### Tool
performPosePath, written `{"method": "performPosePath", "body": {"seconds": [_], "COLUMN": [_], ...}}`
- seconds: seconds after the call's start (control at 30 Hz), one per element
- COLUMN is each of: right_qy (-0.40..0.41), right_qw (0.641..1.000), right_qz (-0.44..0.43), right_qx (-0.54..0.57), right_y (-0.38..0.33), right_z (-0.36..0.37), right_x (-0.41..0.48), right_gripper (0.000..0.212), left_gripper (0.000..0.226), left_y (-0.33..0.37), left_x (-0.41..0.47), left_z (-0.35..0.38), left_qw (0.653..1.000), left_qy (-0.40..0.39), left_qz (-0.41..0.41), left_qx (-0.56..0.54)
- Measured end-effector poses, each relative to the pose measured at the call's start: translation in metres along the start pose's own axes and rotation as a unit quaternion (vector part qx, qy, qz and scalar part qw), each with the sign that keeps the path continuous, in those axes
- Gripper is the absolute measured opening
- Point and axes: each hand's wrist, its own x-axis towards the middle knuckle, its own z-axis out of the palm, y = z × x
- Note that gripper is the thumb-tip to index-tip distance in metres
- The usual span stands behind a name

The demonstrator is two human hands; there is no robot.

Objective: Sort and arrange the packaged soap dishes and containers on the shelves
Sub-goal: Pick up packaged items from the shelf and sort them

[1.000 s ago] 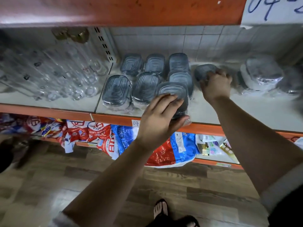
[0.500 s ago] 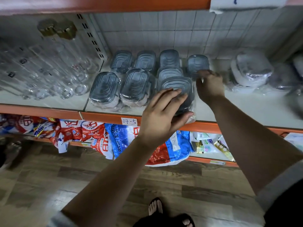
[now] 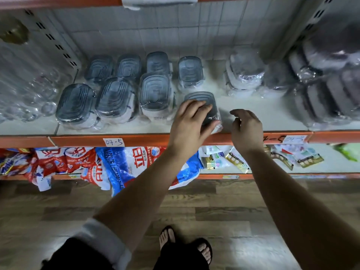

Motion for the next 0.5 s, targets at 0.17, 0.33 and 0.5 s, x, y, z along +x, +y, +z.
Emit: {"method": "performPosePath", "body": {"seconds": [0.17,0.33,0.5], "right_qy": [-0.01,-0.018,-0.041], "right_qw": [1.0,1.0,0.999], "right_qz": [-0.009,-0.004,-0.014], "right_qx": [-0.001,0.002,0.008], "right_y": [0.01,0.011,-0.004], "right_z": [-0.006,-0.01,-0.015], "right_x": [-0.014,-0.015,-0.022], "right_gripper": [0.028,0.028,0.029], "left_gripper": [0.045,0.048,0.055], "left_y": [-0.011,-0.02,-0.019], "left_x": [0.016,0.031,0.023], "left_z": [0.023,0.035,0.038], "left_qw": [0.996,0.989,0.961], "left_qy": [-0.054,-0.094,-0.193], "left_qz": [-0.052,-0.038,-0.056], "left_qx": [0.042,0.103,0.189]}}
